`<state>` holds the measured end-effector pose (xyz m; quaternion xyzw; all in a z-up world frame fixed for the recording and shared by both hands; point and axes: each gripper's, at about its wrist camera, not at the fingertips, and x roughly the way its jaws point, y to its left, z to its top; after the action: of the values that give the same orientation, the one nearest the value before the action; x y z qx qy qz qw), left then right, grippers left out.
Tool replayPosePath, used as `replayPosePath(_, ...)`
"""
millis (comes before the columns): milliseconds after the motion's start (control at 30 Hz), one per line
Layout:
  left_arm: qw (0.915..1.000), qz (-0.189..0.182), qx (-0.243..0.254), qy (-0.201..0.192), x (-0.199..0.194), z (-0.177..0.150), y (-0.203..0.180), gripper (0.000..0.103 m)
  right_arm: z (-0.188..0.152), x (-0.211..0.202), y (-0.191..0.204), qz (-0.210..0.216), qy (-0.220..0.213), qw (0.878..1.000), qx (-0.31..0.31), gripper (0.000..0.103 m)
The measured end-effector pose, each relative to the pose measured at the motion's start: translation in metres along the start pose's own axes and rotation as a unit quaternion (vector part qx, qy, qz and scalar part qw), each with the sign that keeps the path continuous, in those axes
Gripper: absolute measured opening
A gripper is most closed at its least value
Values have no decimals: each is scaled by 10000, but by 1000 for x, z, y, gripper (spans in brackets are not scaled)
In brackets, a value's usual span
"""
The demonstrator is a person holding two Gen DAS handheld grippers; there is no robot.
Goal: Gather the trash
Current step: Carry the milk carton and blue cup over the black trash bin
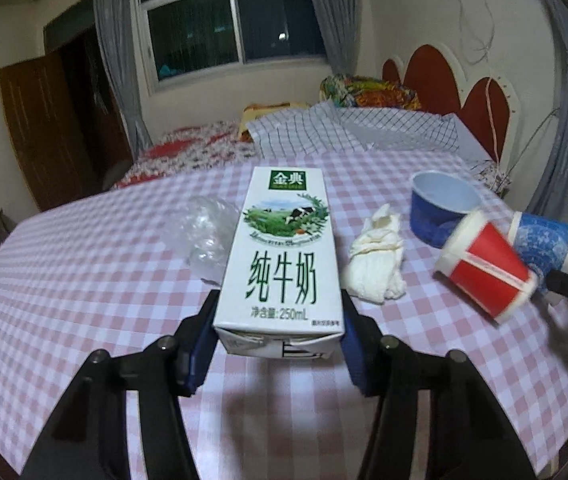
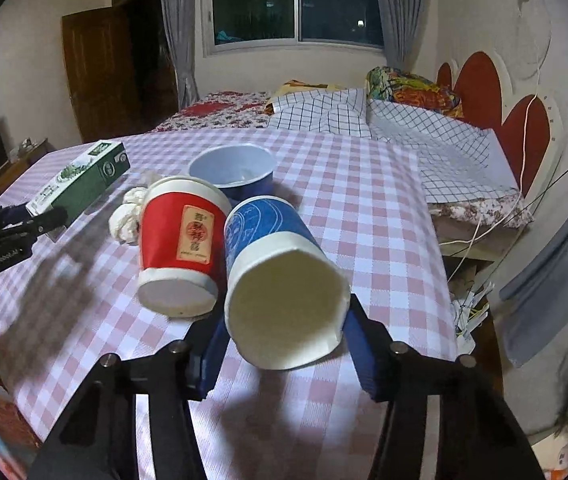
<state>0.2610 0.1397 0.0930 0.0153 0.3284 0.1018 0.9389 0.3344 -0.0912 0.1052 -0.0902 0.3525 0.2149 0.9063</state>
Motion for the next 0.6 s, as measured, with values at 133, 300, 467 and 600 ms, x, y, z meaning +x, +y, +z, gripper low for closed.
replayPosePath(133,9997,-85,88,-189,-24,-6,-4,56,-7,-21,1,-35,-149,9999,14,55)
replayPosePath(300,9992,-231,134,-300,-47,-16,-10,56,-22,-51,6,-139,-302,9994,-4,55)
replayPosePath(467,9979,-411,280,-407,-69,-28,-24,56,-40,-83,14,-265,-460,9986,-15,56)
replayPosePath(600,9966,-558,366,-487,-86,-37,-35,56,-54,-108,16,-337,-564,9978,7,56)
